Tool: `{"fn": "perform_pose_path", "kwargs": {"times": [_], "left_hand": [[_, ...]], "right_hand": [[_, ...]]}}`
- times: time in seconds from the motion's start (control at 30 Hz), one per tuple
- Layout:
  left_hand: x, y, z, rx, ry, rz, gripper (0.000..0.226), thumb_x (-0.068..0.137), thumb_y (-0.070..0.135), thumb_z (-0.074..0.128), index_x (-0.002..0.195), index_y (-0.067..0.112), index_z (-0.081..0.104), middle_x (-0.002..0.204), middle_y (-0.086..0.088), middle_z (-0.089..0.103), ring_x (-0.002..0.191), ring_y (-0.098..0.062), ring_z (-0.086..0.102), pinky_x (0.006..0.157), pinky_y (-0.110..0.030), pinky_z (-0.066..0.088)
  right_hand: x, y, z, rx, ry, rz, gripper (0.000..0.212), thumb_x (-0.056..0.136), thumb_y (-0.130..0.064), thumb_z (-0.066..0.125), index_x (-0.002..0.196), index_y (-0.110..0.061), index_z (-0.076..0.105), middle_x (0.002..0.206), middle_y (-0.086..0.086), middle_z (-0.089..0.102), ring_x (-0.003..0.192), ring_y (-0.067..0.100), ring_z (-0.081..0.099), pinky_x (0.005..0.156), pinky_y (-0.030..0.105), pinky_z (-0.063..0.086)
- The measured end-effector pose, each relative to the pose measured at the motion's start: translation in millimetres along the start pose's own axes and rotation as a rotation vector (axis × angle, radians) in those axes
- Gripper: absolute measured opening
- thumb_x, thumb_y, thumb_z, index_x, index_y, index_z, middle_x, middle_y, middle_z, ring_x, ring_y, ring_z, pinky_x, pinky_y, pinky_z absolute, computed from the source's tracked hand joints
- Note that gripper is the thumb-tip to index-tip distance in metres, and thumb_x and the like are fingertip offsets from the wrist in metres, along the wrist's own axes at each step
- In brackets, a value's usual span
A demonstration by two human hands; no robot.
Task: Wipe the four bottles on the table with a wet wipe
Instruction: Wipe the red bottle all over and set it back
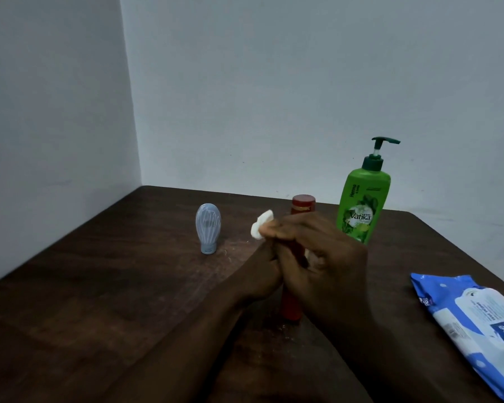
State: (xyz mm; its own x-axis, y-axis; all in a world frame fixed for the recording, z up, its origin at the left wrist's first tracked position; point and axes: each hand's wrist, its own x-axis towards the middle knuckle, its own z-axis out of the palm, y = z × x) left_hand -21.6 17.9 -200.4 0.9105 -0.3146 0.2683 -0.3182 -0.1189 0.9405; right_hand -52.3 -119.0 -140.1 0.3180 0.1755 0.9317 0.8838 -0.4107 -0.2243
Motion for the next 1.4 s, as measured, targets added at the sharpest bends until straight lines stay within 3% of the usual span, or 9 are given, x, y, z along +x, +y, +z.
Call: {"fn": "perform_pose_path", "kwargs": {"times": [0.1, 0.2, 0.33, 0.4, 0.63, 0.83, 1.03, 1.17, 1.4], "left_hand": [[3.6, 21.8, -0.3, 0.082, -0.022, -0.061, 0.023, 0.105, 0.006, 0.043, 0.126, 0.005, 0.052, 0.114, 0.009, 0.052, 0.098, 0.01, 0.046, 0.072, 0.007, 0.036], [14.9, 33.0, 8.4, 0.038, -0.008, 0.016, 0.058, 0.088, 0.03, 0.056, 0.143, 0.016, 0.043, 0.135, 0.004, 0.054, 0.111, 0.004, 0.055, 0.09, -0.007, 0.046], [20.2, 32.6, 12.8, 0.015, -0.037, 0.053, 0.055, 0.08, 0.027, 0.06, 0.131, 0.036, 0.044, 0.124, -0.001, 0.057, 0.113, -0.011, 0.06, 0.095, -0.031, 0.054], [20.8, 33.1, 12.5, 0.001, -0.045, 0.079, 0.055, 0.078, 0.028, 0.061, 0.129, 0.036, 0.044, 0.124, -0.009, 0.056, 0.113, -0.02, 0.059, 0.098, -0.039, 0.053], [23.5, 31.7, 12.3, 0.001, -0.081, 0.086, 0.056, 0.08, 0.028, 0.059, 0.128, 0.046, 0.038, 0.131, 0.0, 0.054, 0.118, -0.008, 0.058, 0.091, -0.021, 0.05], [26.5, 33.5, 16.8, 0.055, -0.028, 0.071, 0.065, 0.083, 0.034, 0.079, 0.127, 0.056, 0.037, 0.124, 0.028, 0.055, 0.114, 0.01, 0.055, 0.09, -0.019, 0.049], [25.1, 33.7, 21.4, 0.06, -0.004, 0.068, 0.071, 0.077, 0.034, 0.083, 0.127, 0.057, 0.038, 0.122, 0.025, 0.059, 0.11, 0.008, 0.059, 0.088, -0.018, 0.053], [25.2, 33.3, 20.4, 0.114, -0.011, 0.086, 0.077, 0.078, 0.033, 0.084, 0.138, 0.047, 0.038, 0.13, 0.02, 0.059, 0.115, 0.004, 0.059, 0.094, -0.024, 0.055], [23.6, 34.5, 14.8, 0.247, -0.078, 0.108, 0.063, 0.088, 0.029, 0.075, 0.125, 0.057, 0.031, 0.115, 0.028, 0.055, 0.101, 0.016, 0.057, 0.079, -0.004, 0.049]], "right_hand": [[-12.3, -1.6, -9.4, 0.106, 0.002, 0.08, 0.028, 0.075, 0.01, 0.081, 0.097, -0.007, 0.078, 0.101, -0.001, 0.076, 0.1, 0.009, 0.071, 0.089, 0.024, 0.055], [-18.9, 2.4, -16.5, 0.284, 0.068, 0.293, 0.028, 0.077, 0.009, 0.078, 0.098, -0.01, 0.076, 0.102, -0.003, 0.077, 0.1, 0.015, 0.073, 0.088, 0.03, 0.058], [-12.3, 7.4, -30.0, 0.445, 0.202, 0.524, 0.032, 0.078, 0.013, 0.073, 0.1, -0.01, 0.073, 0.096, -0.002, 0.078, 0.082, 0.001, 0.073, 0.072, 0.016, 0.058], [-7.6, 12.7, -34.8, 0.491, 0.274, 0.594, 0.037, 0.076, 0.011, 0.074, 0.105, -0.013, 0.073, 0.094, -0.002, 0.078, 0.088, 0.007, 0.073, 0.079, 0.02, 0.059], [-5.7, 21.4, -40.7, 0.481, 0.27, 0.587, 0.04, 0.074, -0.006, 0.078, 0.111, -0.022, 0.075, 0.105, 0.012, 0.073, 0.105, 0.033, 0.069, 0.099, 0.049, 0.053], [-2.3, 13.1, -45.2, 0.287, 0.281, 0.411, 0.028, 0.079, -0.005, 0.076, 0.103, -0.019, 0.072, 0.111, 0.015, 0.067, 0.094, 0.01, 0.067, 0.071, 0.009, 0.051], [-14.4, 21.5, -53.5, 0.069, 0.222, 0.288, 0.026, 0.083, -0.003, 0.076, 0.106, -0.013, 0.071, 0.114, 0.005, 0.068, 0.113, 0.015, 0.067, 0.084, 0.025, 0.058], [-19.1, 22.8, -57.2, -0.091, 0.17, 0.22, 0.026, 0.078, -0.001, 0.08, 0.101, -0.01, 0.072, 0.103, 0.005, 0.07, 0.104, 0.004, 0.066, 0.088, 0.012, 0.05], [-15.6, 35.1, -57.4, -0.164, 0.167, 0.243, 0.027, 0.08, -0.01, 0.082, 0.105, -0.008, 0.075, 0.103, 0.001, 0.072, 0.099, 0.003, 0.067, 0.085, 0.012, 0.051]]}}
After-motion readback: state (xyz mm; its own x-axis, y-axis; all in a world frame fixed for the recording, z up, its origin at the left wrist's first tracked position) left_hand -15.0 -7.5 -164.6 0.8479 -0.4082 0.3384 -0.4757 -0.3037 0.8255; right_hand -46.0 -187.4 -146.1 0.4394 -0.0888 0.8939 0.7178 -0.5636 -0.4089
